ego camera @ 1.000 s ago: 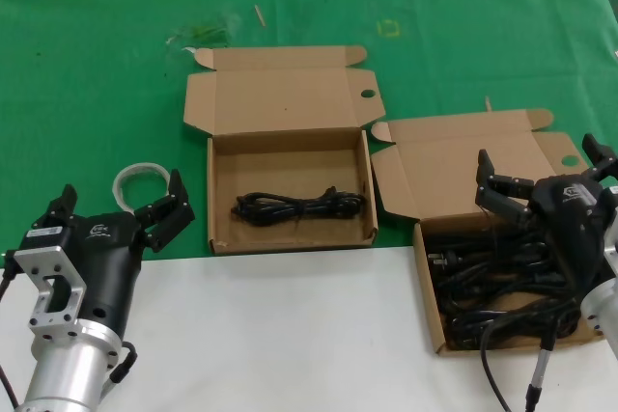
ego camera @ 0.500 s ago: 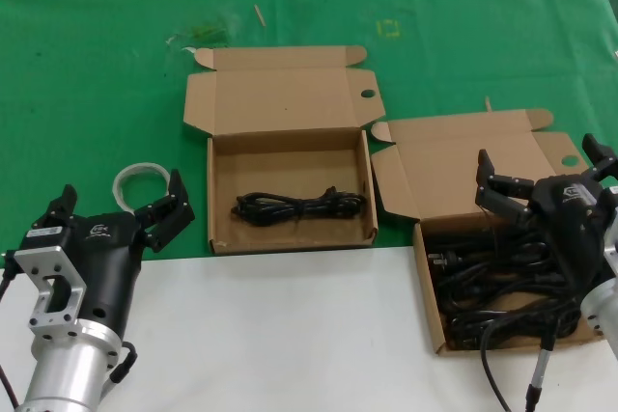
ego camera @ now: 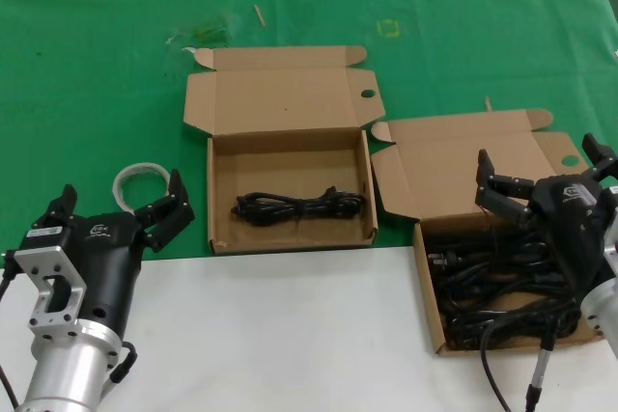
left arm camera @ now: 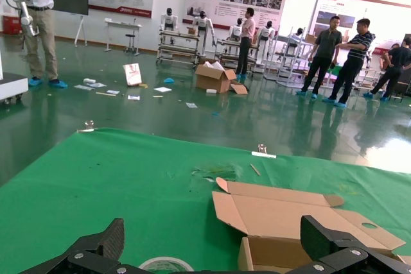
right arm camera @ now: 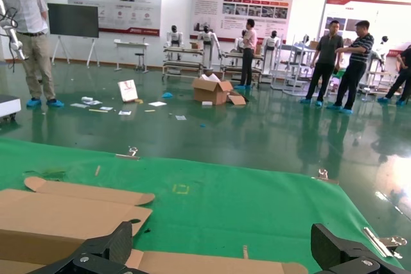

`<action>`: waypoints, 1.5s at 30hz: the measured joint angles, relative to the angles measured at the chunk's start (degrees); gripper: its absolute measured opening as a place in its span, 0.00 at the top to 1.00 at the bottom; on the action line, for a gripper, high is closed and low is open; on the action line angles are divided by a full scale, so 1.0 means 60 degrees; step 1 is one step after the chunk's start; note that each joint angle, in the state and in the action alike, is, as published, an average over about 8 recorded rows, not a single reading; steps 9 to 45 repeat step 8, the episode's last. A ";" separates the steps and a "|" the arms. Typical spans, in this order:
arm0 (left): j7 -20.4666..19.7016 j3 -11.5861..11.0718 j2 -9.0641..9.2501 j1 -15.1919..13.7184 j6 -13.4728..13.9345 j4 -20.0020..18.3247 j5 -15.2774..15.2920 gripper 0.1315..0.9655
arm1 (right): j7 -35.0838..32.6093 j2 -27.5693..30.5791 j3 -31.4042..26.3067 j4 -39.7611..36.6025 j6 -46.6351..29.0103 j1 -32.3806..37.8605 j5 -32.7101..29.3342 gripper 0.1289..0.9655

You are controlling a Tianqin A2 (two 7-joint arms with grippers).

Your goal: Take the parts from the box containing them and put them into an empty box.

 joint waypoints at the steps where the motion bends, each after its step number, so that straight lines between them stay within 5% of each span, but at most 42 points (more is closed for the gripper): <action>1: 0.0000 0.0000 0.0000 0.0000 0.0000 0.0000 0.0000 0.00 | 0.0000 0.0000 0.0000 0.0000 0.0000 0.0000 0.0000 0.00; 45: 0.0000 0.0000 0.0000 0.0000 0.0000 0.0000 0.0000 0.00 | 0.0000 0.0000 0.0000 0.0000 0.0000 0.0000 0.0000 0.00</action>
